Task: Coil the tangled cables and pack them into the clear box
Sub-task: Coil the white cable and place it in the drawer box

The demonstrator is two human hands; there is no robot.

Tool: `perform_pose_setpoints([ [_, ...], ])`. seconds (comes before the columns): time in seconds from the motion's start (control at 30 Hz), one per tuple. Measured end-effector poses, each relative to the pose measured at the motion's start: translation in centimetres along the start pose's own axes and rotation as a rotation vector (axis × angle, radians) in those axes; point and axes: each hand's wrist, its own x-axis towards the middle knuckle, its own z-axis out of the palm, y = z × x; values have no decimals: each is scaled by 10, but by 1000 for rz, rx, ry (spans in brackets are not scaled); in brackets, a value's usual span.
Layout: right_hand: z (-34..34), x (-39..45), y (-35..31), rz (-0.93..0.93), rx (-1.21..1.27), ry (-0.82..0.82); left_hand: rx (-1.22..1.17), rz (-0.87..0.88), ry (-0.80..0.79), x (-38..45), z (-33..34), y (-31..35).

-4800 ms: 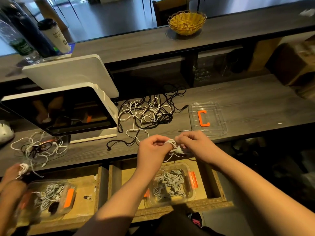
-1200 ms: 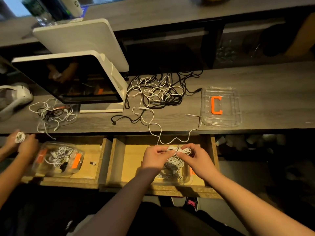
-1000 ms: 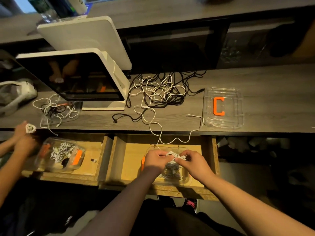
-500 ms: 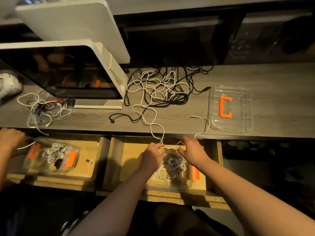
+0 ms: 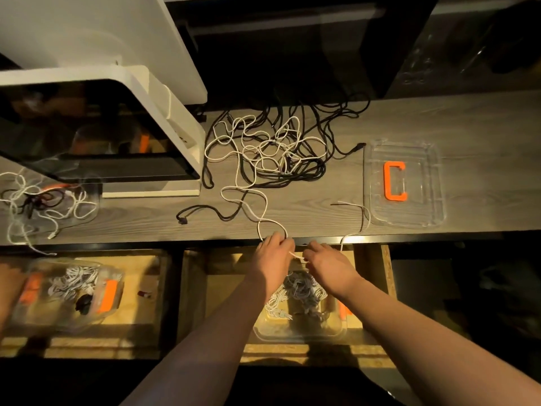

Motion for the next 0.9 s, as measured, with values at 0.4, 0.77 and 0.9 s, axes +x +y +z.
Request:
perform_pose_setpoints([
  [0.4, -71, -13, -34, 259, 1155, 359, -922, -414, 289, -14, -48, 52],
  [0.77, -113, -66, -26, 286, 1610, 533, -1224, -320, -5, -60, -58, 121],
  [0.9, -116, -82, -7, 307, 1649, 605, -1108, -312, 107, -72, -69, 132],
])
